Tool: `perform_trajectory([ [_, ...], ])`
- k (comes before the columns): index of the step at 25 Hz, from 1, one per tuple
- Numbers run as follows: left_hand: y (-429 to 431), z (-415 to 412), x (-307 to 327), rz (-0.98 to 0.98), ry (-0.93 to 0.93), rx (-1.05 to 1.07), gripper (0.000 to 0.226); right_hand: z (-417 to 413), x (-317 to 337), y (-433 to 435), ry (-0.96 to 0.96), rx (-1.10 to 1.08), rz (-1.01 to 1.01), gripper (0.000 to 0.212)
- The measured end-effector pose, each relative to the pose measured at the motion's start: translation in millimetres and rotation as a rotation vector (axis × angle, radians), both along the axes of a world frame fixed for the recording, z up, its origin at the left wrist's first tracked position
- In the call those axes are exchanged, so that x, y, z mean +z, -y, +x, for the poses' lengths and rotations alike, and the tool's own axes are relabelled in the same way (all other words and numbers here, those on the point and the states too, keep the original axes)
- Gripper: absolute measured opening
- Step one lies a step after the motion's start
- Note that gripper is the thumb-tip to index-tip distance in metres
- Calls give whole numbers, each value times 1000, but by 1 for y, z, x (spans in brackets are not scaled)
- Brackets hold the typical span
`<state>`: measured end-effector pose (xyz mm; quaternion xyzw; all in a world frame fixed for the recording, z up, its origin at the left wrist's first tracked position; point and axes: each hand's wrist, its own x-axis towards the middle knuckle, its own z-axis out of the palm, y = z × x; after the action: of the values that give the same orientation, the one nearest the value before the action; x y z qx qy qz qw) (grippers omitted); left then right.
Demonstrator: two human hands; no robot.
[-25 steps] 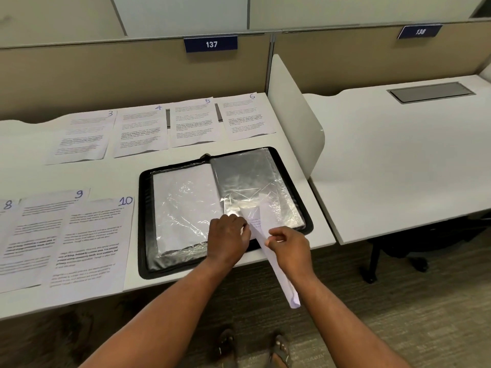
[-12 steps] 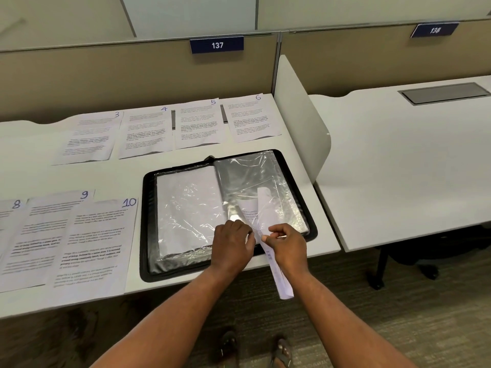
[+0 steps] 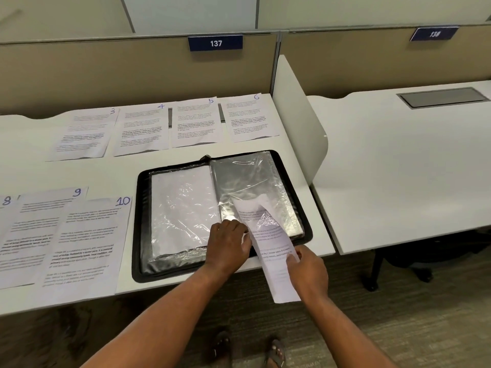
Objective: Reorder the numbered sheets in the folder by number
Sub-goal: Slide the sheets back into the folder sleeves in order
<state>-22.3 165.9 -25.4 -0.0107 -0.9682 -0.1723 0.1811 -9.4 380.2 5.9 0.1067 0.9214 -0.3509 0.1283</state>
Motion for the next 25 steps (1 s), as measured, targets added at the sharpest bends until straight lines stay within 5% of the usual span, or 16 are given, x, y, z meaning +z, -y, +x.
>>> perform_trajectory([
  [12,-4,-10,14,124,102,165,44,-17,6,-6,17,-87,-31,9],
  [20,2,-15,1,-48,116,20,27,-17,-3,-14,79,-209,-231,24],
  [25,-3,-17,-3,-149,286,-123,43,-37,-11,-1,206,-238,-392,28],
])
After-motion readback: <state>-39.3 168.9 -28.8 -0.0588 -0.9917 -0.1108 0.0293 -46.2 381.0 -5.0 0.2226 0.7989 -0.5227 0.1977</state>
